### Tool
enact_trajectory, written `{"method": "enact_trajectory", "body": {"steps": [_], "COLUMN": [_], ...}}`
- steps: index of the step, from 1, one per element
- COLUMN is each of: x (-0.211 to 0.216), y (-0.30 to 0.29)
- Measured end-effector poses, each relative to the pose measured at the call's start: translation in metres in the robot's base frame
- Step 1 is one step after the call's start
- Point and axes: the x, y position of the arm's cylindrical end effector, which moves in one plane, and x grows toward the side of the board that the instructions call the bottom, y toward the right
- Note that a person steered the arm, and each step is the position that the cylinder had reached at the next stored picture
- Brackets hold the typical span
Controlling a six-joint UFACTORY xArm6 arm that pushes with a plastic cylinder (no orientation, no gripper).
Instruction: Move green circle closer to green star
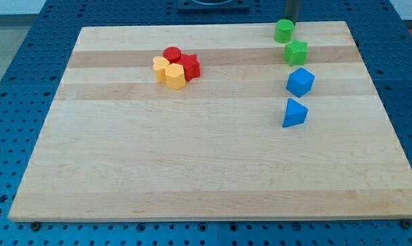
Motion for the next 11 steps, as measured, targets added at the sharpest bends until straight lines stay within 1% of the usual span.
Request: {"method": "enact_trajectory", "body": {"steps": [1,2,3,4,5,6,7,8,9,10,11], "x": [0.016,0.016,-0.001,-0.001,0.007,0.012,0.026,0.025,0.001,0.000,0.007], "y": [0.022,0.018,0.006,-0.015,-0.015,0.002,0.010,-0.001,-0.026,-0.039,-0.039]}}
